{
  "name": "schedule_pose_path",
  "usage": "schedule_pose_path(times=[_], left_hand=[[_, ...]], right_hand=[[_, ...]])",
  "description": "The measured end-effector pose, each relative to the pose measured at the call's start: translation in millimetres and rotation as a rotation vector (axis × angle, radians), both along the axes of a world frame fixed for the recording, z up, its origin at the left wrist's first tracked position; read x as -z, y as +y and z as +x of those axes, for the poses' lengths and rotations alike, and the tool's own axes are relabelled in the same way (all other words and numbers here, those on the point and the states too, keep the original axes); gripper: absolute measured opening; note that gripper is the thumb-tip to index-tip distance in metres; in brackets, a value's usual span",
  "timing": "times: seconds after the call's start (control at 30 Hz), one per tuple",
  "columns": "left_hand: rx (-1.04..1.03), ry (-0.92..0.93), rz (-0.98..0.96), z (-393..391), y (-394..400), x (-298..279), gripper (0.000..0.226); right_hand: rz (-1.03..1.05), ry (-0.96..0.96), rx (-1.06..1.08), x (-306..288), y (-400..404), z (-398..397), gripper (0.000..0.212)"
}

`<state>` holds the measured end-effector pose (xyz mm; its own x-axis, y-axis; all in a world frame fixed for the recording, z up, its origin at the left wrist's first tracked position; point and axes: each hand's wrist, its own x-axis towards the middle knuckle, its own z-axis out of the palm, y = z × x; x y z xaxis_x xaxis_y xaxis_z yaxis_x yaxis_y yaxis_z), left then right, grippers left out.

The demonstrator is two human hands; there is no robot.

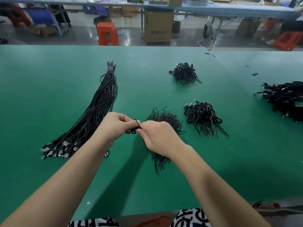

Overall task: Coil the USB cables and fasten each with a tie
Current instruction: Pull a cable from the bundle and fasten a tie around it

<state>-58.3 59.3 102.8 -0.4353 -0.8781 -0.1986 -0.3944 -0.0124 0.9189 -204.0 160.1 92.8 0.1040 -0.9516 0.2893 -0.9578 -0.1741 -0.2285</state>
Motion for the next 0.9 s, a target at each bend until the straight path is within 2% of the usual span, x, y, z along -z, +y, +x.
schedule_pose_path(times=[0.1,0.2,0.3,0.37,0.47,0.7,0.9], left_hand=[[0.004,-0.041,-0.100,-2,4,0,0.026],[-0.005,-0.054,-0.121,-3,4,-5,0.038],[0.040,-0.197,-0.233,-4,5,-10,0.044],[0.082,-0.290,-0.320,-2,7,-14,0.035],[0.125,-0.297,-0.303,-2,7,-17,0.016],[0.152,-0.342,-0.323,-3,7,-20,0.017],[0.153,-0.450,-0.441,-7,8,-21,0.012]], right_hand=[[0.017,0.025,0.019,3,-2,-1,0.026],[0.016,0.044,0.031,6,-3,-1,0.025],[0.002,0.074,0.046,7,-4,1,0.025],[-0.012,0.083,0.055,6,-4,2,0.024],[-0.016,0.105,0.066,5,-4,3,0.024],[0.002,0.139,0.105,5,-6,10,0.021],[0.000,0.197,0.204,14,-9,15,0.020]])
